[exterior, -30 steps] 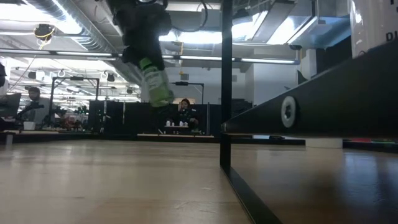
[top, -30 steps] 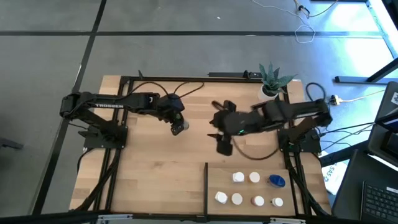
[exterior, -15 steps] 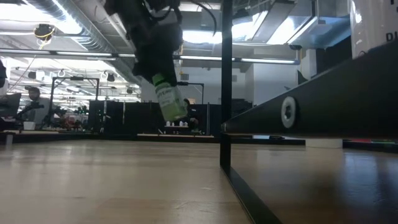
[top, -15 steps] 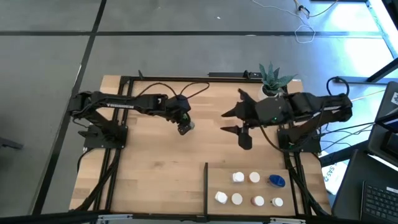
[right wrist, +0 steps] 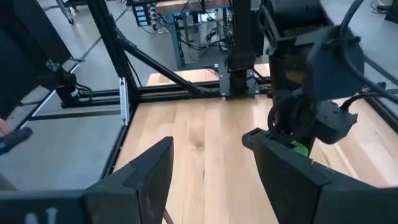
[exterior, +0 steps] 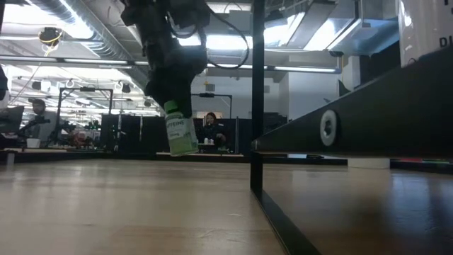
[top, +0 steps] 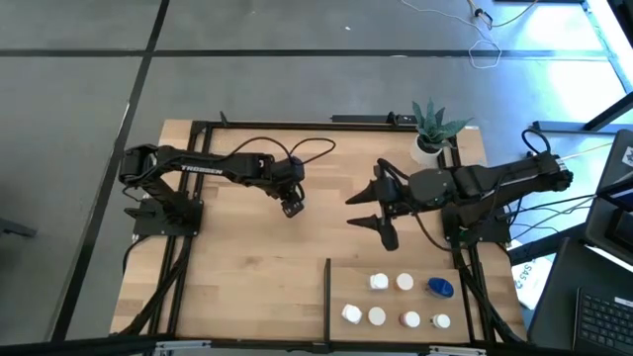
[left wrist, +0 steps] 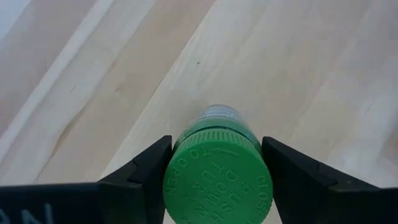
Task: Pick and place medicine bottles onto shelf by color
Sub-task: Move the green pill bottle from the top to the center
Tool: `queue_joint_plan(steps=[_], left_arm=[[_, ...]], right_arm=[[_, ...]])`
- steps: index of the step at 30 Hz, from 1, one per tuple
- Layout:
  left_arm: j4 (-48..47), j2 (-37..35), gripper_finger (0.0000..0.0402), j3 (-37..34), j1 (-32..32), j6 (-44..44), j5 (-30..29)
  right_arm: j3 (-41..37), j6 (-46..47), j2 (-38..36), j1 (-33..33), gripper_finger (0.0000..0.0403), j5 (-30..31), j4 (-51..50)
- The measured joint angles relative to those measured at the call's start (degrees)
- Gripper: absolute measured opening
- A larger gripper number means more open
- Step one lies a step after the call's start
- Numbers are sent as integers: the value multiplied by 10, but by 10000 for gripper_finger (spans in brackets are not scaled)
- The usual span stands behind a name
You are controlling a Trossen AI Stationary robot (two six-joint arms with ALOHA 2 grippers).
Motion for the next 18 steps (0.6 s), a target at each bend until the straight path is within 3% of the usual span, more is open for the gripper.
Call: queue_joint_plan(steps=[8, 13, 18], left_arm=[[-49, 0, 209, 0, -4, -28, -1], [-54, 0, 209, 0, -9, -43, 7], [-62, 0, 209, 0, -15, -59, 13]], right_arm=[[-55, -4, 0, 0, 225, -15, 52], [-79, -19, 0, -4, 225, 34, 75], [-90, -19, 0, -16, 225, 38, 73]])
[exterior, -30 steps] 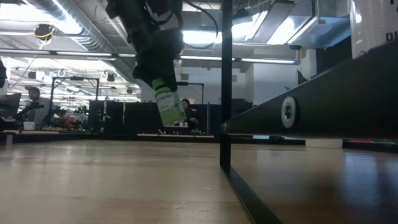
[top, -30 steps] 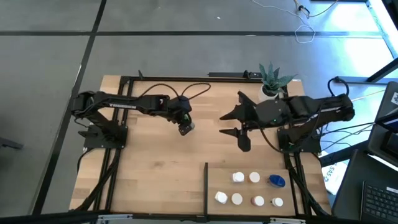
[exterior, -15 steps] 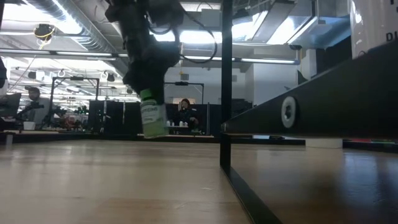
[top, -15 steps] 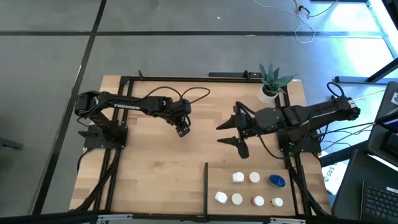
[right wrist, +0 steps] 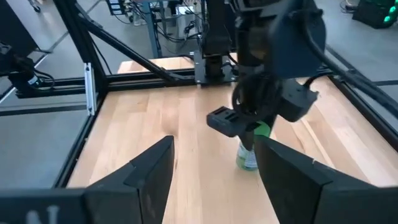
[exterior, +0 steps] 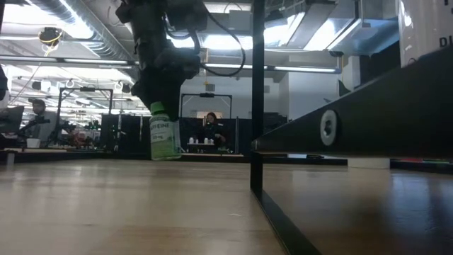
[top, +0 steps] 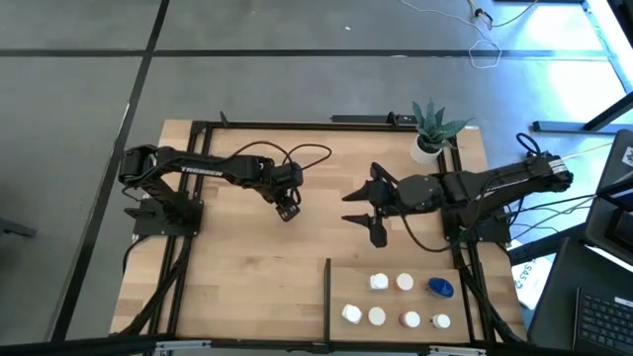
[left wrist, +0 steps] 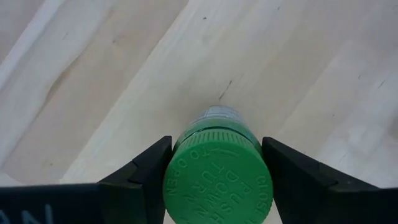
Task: Pick and place medicine bottles onto shelf by color
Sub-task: Move the green pill bottle from the top to the center
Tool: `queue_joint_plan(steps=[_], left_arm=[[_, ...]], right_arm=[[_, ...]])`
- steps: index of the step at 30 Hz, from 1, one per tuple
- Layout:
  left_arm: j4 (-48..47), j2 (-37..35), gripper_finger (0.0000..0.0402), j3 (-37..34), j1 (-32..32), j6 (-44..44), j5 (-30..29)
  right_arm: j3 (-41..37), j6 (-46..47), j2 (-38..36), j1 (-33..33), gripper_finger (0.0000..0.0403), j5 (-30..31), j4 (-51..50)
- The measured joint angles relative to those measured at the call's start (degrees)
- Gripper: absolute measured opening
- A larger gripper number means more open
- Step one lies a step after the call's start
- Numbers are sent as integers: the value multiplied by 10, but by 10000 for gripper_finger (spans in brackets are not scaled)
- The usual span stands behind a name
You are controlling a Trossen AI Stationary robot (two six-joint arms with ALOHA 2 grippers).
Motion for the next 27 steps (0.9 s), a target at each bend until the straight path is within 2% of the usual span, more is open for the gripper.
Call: queue_joint_plan(steps=[9, 15, 27], left_arm=[[-3, 0, 209, 0, -5, -17, 3], [-3, 0, 209, 0, -10, -27, 3], [-3, 1, 209, 0, -18, -45, 3]], right_arm=[[0, 1, 0, -16, 225, 5, -27], [0, 0, 0, -19, 225, 69, -29], [0, 0, 0, -18, 225, 69, -29]])
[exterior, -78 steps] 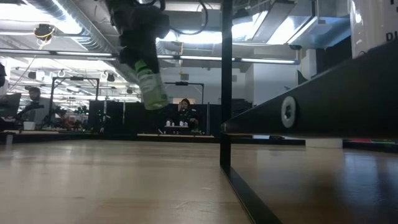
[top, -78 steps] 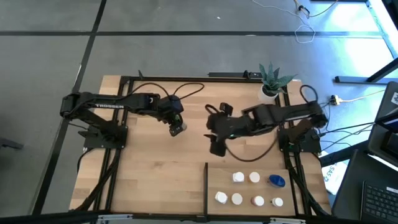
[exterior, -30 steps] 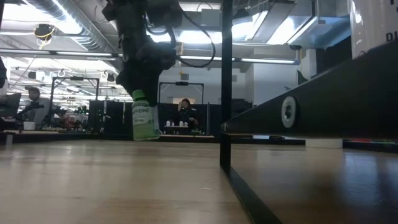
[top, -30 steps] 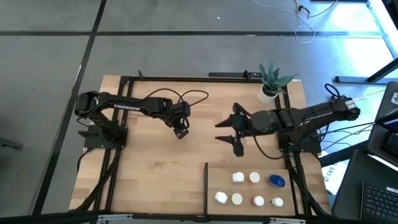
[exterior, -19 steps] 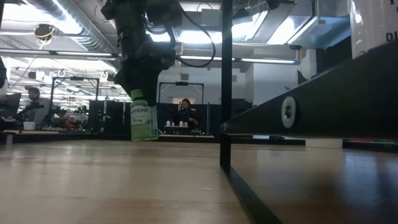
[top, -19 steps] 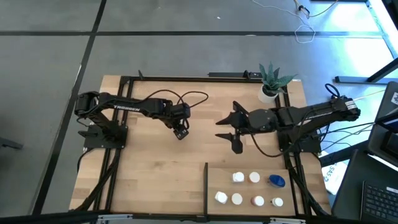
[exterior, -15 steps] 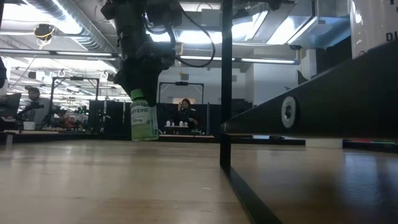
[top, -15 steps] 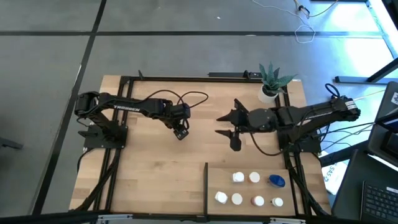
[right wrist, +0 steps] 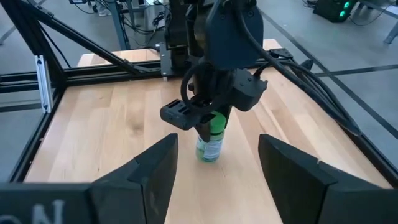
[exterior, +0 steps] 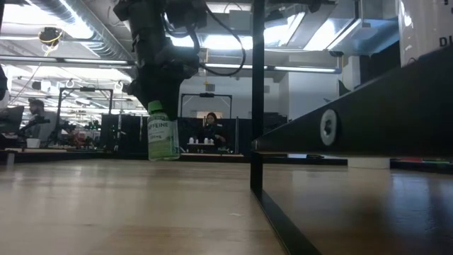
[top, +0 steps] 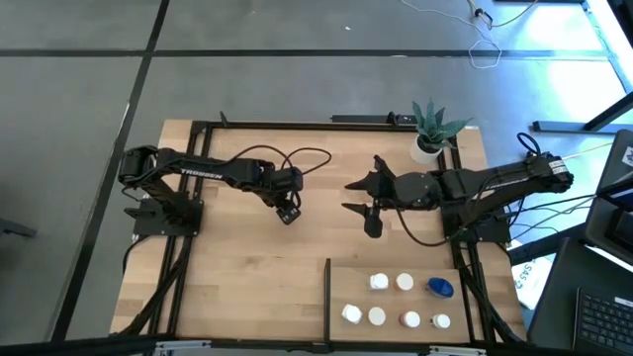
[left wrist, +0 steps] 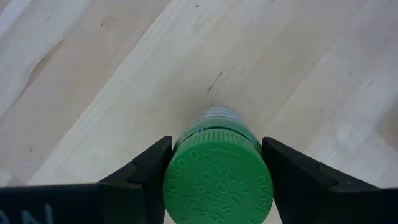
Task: Pick and place medicine bottles onto shelf by color
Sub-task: Move the green pill bottle from the top to the center
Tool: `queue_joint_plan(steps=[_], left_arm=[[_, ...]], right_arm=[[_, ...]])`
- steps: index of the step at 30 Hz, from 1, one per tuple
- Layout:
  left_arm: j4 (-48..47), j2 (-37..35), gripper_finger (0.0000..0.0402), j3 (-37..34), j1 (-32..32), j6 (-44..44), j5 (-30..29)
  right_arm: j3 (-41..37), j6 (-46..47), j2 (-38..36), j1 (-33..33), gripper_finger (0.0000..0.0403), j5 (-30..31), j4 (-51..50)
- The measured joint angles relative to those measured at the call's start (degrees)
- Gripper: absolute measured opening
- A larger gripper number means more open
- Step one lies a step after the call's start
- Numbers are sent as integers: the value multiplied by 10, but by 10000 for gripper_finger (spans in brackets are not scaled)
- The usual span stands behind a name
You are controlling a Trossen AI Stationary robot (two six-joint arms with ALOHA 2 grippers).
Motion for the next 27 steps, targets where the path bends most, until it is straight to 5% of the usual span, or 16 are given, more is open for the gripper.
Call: queue_joint_plan(steps=[13, 27], left_arm=[[0, 0, 209, 0, -5, 1, -15], [0, 0, 209, 0, -5, 0, -15]], right_arm=[[0, -18, 0, 0, 225, -79, -5], [0, -42, 1, 0, 225, -80, -30]])
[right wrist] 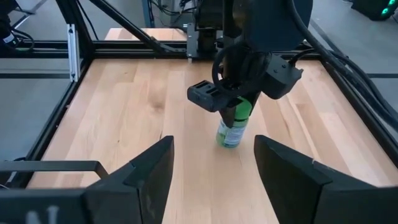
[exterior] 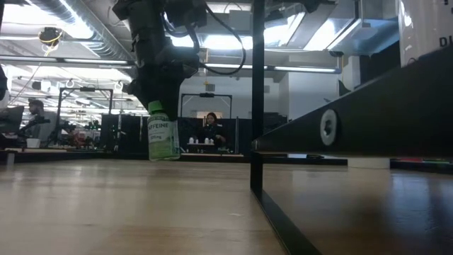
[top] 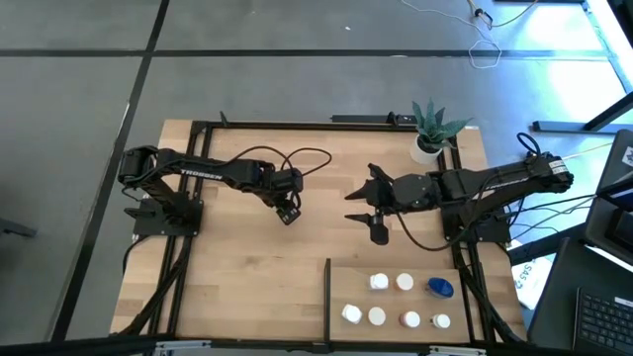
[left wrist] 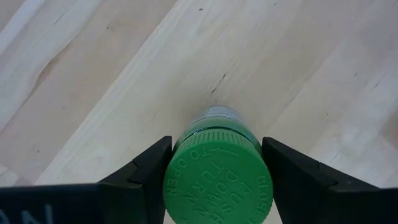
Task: Pick and place medicine bottles onto shelf by color
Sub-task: Move the green pill bottle from the top to the center
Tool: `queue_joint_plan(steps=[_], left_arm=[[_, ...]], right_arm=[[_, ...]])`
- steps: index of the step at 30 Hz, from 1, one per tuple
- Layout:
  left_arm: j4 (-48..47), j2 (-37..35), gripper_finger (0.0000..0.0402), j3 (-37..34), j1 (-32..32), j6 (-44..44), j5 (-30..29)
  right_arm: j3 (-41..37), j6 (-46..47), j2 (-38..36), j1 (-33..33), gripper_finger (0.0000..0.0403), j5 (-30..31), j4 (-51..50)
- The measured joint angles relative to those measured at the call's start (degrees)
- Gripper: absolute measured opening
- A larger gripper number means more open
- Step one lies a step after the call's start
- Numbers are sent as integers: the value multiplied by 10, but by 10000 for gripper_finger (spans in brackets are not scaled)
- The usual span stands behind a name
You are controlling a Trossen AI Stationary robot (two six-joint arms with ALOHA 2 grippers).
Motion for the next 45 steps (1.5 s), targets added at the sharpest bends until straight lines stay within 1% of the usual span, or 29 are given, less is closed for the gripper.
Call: queue_joint_plan(steps=[27, 32, 45], left_arm=[[-5, 0, 211, 0, -1, 0, 0], [-15, 0, 216, 0, -1, 18, -2], [-20, 0, 217, 0, -1, 18, -11]], right_arm=[[0, 0, 0, 0, 225, 0, 1], [0, 0, 0, 0, 225, 0, 1], [0, 0, 0, 0, 225, 0, 1]])
